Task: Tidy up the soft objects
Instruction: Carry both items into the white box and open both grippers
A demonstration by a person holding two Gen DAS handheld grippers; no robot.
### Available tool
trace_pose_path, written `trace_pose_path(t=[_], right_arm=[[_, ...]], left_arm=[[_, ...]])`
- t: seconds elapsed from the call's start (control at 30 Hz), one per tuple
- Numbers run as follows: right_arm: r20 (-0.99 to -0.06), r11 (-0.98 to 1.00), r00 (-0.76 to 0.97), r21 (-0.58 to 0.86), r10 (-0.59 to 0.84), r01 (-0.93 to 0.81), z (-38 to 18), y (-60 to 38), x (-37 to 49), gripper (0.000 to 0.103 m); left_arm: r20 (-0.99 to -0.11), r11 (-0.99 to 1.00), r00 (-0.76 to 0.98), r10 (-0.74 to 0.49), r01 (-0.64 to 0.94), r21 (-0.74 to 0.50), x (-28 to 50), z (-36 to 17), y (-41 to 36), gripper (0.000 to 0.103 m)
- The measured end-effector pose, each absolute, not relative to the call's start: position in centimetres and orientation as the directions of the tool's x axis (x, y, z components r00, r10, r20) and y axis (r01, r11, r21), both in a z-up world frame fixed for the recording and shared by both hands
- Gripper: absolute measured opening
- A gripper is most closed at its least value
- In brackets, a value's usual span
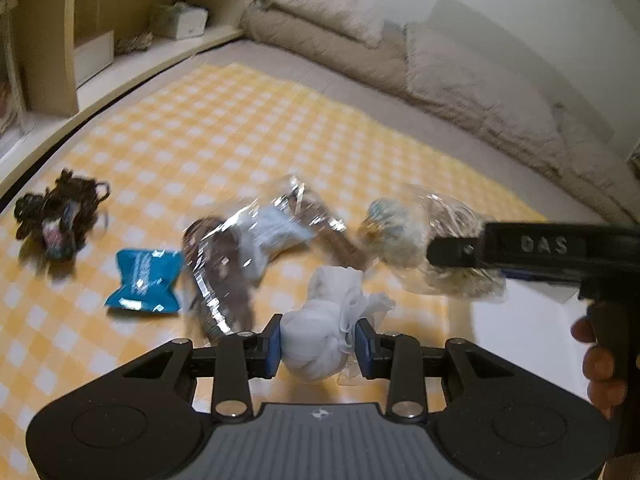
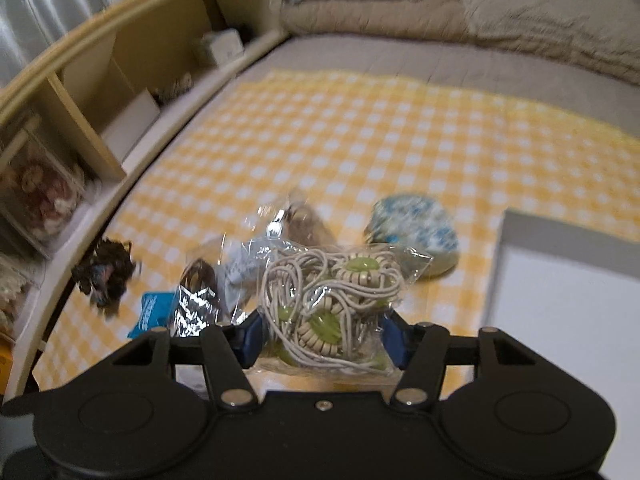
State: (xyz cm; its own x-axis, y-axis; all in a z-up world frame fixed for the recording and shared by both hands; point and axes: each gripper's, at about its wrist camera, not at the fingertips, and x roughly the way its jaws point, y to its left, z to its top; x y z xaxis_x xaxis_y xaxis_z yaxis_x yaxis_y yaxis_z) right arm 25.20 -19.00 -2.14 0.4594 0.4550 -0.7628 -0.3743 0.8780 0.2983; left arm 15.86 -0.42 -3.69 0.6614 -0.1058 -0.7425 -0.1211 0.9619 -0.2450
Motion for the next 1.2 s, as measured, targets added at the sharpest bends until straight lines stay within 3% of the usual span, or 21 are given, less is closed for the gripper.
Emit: trace_pose_path(t=[0.47, 0.87, 1.2], right_arm=[[-0.702, 0.932, 0.614, 0.291, 0.361, -0.216, 1.7, -30.4, 22.2, 0.06], [-0.752, 0.958, 0.603, 0.276, 0.265, -0.077, 0.2, -35.8, 20.5, 0.06], [-0.83, 0.979, 0.526, 0.201, 0.185, -0.027, -3.4, -39.1, 18.5, 0.061]], left_arm=[[-0.685, 0.944, 0.678, -0.266, 0.04, -0.326, 16.2, -1.3, -6.1, 0.038], [-0.722, 0.921, 0.572, -0.39, 0.232, -0.314, 18.6, -2.2, -13.6, 0.038], [-0.783, 0.904, 0.487, -0.386, 0.37, -0.215, 19.4, -5.9, -17.3, 0.038]])
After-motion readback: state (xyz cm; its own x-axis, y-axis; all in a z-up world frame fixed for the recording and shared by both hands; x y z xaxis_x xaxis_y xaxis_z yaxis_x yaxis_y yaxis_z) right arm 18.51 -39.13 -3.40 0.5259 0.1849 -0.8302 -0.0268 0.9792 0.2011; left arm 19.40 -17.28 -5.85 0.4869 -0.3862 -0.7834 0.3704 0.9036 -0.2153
